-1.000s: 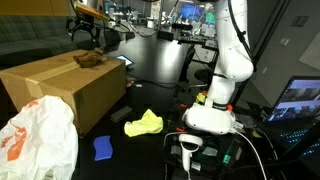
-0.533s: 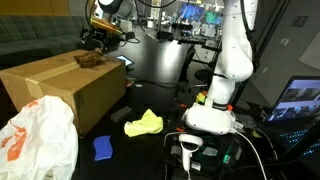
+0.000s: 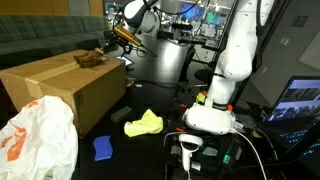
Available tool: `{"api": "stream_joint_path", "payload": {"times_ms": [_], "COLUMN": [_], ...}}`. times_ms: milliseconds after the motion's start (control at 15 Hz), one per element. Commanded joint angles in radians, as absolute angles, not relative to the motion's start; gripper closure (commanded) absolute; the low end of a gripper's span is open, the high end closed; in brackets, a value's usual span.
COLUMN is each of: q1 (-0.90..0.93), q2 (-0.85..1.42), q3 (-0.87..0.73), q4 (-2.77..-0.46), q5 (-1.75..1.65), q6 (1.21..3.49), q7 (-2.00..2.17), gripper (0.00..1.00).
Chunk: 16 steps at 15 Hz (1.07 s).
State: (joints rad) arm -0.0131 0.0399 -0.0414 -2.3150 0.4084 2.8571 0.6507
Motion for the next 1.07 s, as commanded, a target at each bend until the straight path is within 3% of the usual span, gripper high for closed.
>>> {"api": "stream_joint_path", "payload": {"times_ms": [0, 333, 1000], "q1": [-0.027, -0.083, -0.11], "q2": [-0.162, -0.25, -0.091], "q3": [-0.049, -0.092, -0.029], "q4": [-2.567, -2.764, -2.731], "q5": [0.565, 0.562, 0.254], "q6": [2.975, 2.941, 2.819], "q7": [0.59, 0.588, 0.583], "gripper": [0.0, 0.0, 0.0]}}
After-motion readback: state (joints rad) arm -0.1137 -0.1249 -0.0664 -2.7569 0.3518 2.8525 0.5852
